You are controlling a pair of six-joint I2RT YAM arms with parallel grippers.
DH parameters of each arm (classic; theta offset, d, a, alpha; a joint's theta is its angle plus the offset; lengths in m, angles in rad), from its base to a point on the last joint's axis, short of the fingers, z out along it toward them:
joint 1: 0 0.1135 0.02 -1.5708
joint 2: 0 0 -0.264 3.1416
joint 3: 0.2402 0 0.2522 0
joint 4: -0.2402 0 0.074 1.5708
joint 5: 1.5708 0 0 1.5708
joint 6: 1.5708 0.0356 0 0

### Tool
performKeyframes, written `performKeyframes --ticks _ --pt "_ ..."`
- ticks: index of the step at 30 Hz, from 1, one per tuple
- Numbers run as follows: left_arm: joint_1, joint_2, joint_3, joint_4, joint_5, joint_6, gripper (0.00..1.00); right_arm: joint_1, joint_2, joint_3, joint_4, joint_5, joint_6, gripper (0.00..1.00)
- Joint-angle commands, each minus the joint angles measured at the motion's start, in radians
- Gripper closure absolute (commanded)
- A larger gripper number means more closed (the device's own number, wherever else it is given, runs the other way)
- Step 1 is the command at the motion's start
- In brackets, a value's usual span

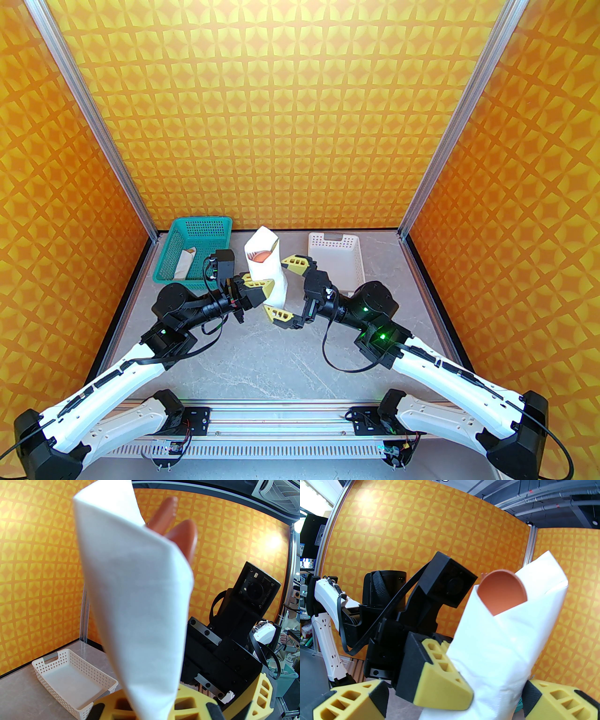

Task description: Place the utensils on the paper napkin and roll it up

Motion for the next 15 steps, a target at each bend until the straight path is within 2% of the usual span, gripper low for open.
performKeyframes --ticks 1,15 --pt "-0.006 0.003 0.036 0.031 0.018 0.017 1.00 -0.001 -0.016 -0.018 0.016 -0.027 0.037 0.01" --pt "-0.006 0.019 0.040 0.058 0.005 0.008 1.00 0.005 -0.010 -0.059 0.063 -0.033 0.092 0.01"
